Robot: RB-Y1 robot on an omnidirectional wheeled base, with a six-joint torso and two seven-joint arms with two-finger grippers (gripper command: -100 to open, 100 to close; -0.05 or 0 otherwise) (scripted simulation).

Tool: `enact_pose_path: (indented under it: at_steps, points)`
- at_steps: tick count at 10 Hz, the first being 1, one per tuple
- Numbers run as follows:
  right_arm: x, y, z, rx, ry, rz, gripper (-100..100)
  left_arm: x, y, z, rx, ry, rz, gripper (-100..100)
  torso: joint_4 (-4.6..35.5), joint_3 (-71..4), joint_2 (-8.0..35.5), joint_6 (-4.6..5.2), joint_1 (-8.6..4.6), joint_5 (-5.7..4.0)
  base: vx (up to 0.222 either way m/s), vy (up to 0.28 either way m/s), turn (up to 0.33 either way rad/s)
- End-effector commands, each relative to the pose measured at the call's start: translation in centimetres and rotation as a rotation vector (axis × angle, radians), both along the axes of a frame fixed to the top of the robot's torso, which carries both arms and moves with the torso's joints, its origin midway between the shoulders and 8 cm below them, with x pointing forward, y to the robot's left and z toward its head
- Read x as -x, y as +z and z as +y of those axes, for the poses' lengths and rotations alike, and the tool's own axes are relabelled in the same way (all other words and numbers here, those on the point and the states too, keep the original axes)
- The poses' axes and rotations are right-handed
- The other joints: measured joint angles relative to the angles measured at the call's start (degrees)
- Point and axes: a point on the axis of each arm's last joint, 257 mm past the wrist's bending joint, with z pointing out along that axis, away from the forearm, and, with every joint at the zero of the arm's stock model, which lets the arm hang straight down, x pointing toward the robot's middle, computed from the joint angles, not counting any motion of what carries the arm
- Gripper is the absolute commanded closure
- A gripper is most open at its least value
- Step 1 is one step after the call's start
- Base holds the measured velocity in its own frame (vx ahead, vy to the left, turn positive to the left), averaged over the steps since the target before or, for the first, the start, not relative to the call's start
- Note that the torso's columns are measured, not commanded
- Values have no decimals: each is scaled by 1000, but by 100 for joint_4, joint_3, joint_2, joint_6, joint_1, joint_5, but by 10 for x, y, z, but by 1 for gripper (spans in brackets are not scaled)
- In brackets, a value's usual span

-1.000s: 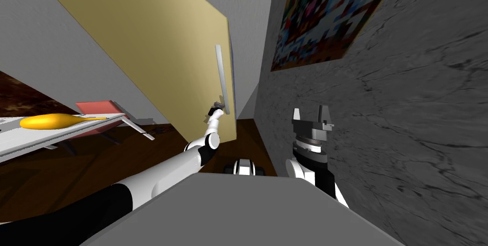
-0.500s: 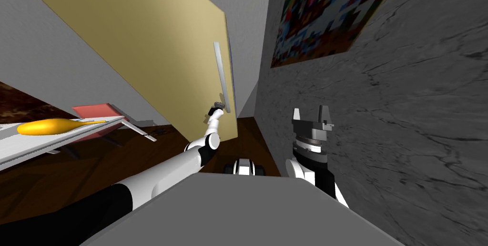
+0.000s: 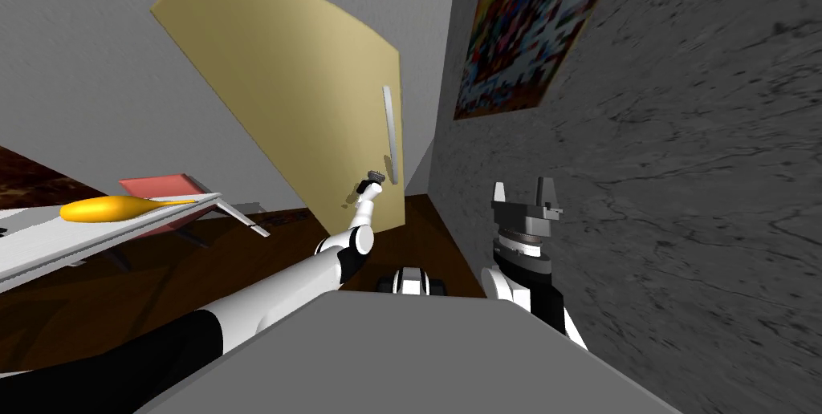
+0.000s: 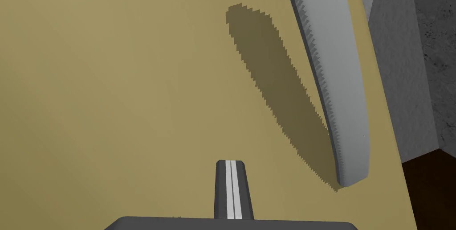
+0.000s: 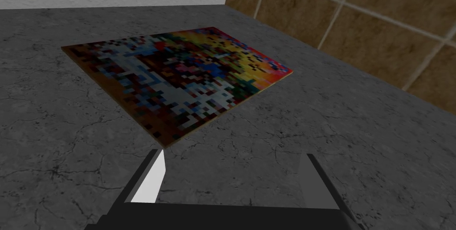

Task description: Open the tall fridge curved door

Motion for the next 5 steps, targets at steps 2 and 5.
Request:
enact_pose_path:
  at_steps: [2,5]
  points:
    - [0,0,0,0,0,0,0,-3,3,-35,1,-63,-2,100,-6,-12,-17,-2,-1,1,-290,191,-101]
    - [0,0,0,0,0,0,0,-4,5,-64,2,-111,-4,100,-4,-8,-13,-2,11,4,-259,208,-102]
